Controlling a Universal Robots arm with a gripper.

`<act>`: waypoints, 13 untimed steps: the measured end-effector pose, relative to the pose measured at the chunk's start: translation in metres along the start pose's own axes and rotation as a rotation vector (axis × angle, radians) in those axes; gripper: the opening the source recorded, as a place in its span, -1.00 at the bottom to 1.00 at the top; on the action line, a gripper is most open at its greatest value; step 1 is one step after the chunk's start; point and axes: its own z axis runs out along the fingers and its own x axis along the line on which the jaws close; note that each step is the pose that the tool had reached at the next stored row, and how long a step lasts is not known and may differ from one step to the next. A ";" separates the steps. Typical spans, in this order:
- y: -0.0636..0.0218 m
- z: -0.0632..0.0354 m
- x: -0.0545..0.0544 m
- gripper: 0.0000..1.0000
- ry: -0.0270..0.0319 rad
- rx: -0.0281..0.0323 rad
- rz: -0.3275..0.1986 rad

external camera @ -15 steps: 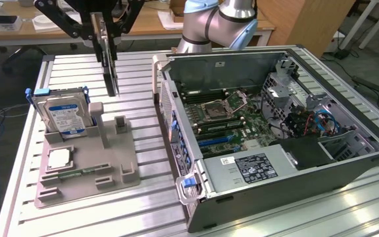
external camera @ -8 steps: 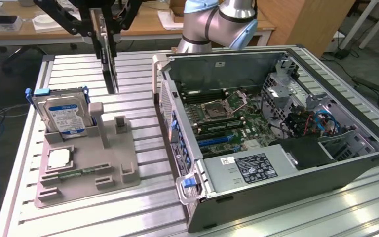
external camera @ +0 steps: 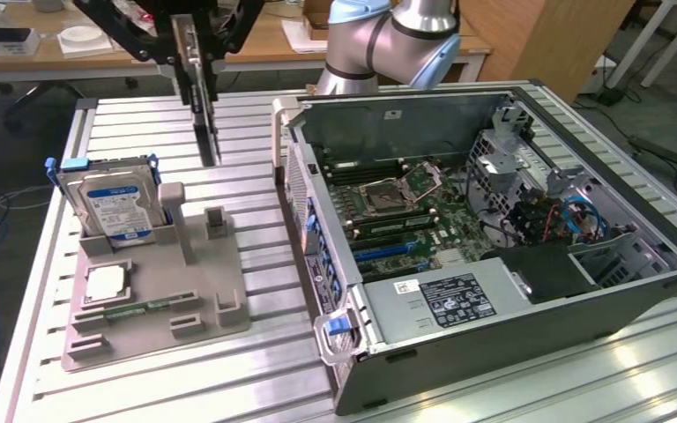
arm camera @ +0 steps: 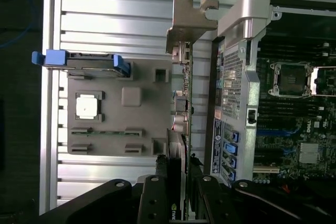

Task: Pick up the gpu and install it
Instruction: 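Pick up the gpu and move the gpu toward the slot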

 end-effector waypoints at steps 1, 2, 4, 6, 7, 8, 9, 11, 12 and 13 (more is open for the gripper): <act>-0.0001 0.0002 -0.003 -0.48 0.0001 0.0001 0.000; -0.0002 0.0005 -0.005 -0.48 0.0000 0.0000 0.000; -0.0004 0.0012 -0.010 -0.48 0.0001 0.0001 0.000; -0.0005 0.0025 -0.013 -0.48 0.0001 0.0001 -0.001; -0.0006 0.0032 -0.014 -0.48 0.0001 0.0000 -0.002; -0.0006 0.0037 -0.015 -0.48 0.0001 -0.0001 -0.003; -0.0006 0.0039 -0.016 -0.48 0.0001 -0.0001 -0.004; -0.0007 0.0042 -0.018 -0.48 0.0001 -0.0001 -0.005; -0.0007 0.0043 -0.018 -0.48 0.0001 0.0002 -0.006; -0.0007 0.0043 -0.019 -0.48 0.0002 0.0003 -0.006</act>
